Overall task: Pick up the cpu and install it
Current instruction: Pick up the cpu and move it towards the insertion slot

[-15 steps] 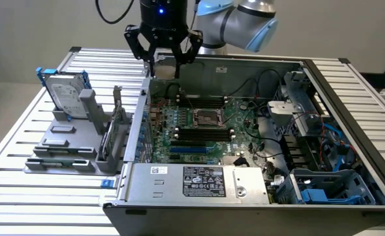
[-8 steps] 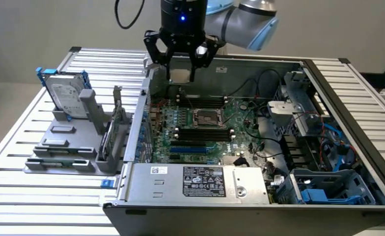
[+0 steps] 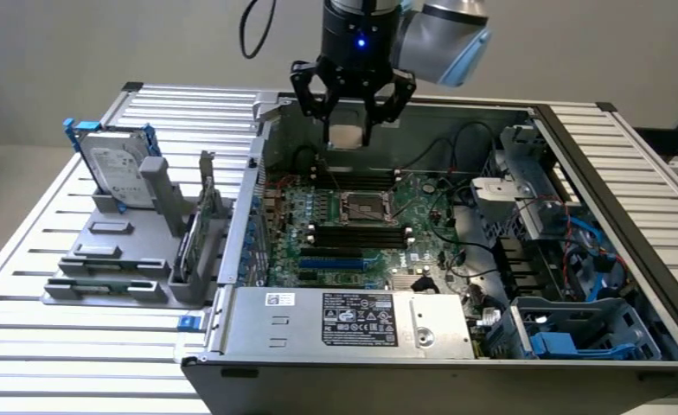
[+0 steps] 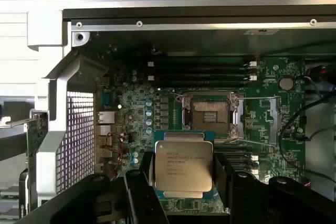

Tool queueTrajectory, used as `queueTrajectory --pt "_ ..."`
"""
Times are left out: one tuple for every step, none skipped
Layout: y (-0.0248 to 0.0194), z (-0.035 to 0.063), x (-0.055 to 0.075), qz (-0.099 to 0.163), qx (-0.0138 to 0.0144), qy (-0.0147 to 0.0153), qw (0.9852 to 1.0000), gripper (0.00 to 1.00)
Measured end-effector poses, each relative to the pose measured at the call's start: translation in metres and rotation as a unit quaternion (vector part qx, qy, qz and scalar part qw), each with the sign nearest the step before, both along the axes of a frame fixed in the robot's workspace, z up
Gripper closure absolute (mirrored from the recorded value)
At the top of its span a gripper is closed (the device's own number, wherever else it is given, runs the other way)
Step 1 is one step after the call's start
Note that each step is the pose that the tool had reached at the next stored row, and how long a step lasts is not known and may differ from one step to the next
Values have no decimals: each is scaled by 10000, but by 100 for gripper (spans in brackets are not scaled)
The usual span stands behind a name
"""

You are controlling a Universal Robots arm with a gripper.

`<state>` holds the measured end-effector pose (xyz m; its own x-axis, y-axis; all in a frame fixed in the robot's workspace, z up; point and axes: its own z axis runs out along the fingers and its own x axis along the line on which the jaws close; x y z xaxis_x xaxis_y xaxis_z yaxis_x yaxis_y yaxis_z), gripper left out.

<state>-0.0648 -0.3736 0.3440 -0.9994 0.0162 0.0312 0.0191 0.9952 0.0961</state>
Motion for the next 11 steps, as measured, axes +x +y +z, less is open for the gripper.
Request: queueTrajectory --pt "24 -18 44 0 0 0 10000 45" --pt "49 -36 86 0 0 0 10000 45" --pt "75 -54 125 1 0 0 10000 45" --pt "101 -72 162 0 0 0 10000 45" --pt "130 -92 198 0 0 0 10000 45" --pt "157 -110 226 0 0 0 10000 45" --pt "178 -128 250 0 0 0 10000 45" --pt "197 -146 272 0 0 0 10000 45" --pt "212 -163 292 0 0 0 10000 45" --pt "224 -182 310 1 0 0 10000 45" --pt "235 -201 329 1 0 0 10000 45"
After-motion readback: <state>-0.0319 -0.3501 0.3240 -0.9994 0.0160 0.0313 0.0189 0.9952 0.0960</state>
